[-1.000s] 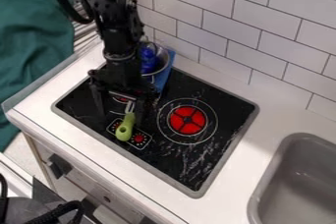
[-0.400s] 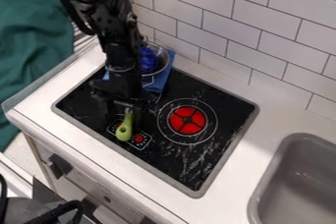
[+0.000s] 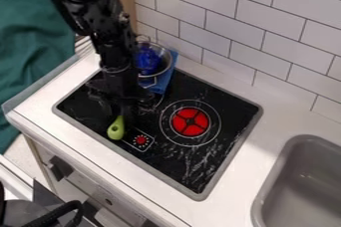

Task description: Put the green fork at the right burner

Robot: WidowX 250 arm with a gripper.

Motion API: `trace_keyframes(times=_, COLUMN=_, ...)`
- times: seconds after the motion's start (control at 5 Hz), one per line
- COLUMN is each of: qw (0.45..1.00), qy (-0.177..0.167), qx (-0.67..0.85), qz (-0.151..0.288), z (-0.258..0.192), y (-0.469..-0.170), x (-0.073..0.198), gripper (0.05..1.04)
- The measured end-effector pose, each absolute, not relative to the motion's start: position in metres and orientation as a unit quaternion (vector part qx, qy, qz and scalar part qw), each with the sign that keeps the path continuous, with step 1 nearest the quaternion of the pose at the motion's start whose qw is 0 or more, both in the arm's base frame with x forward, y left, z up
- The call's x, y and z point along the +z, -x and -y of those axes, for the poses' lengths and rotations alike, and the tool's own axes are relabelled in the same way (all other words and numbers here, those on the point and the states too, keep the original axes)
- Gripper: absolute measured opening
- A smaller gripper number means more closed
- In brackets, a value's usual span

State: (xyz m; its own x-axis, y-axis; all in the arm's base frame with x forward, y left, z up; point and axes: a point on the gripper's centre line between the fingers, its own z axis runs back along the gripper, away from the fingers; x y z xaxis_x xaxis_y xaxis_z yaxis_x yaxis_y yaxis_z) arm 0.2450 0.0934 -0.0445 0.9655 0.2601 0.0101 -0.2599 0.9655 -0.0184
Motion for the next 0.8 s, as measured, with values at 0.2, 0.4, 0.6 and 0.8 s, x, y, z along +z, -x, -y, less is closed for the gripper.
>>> trace_keyframes(times=0.2, qw=0.992, qy=0.000, qx=0.128, qz=0.002, z=-0.084, y=-0.236, x=-0.038, gripper=0.280)
trace_keyframes(times=0.4, qw=0.992, qy=-0.017, qx=0.122, qz=0.014, z=-0.077, y=-0.237, x=-0.022, gripper=0.280)
trace_keyframes(times=0.6, qw=0.993, qy=-0.041, qx=0.109, qz=0.035, z=-0.064, y=-0.237, x=-0.003, gripper=0.280)
trace_keyframes(times=0.8, qw=0.994, qy=-0.047, qx=0.085, qz=0.044, z=-0.050, y=-0.242, x=0.003, gripper=0.280)
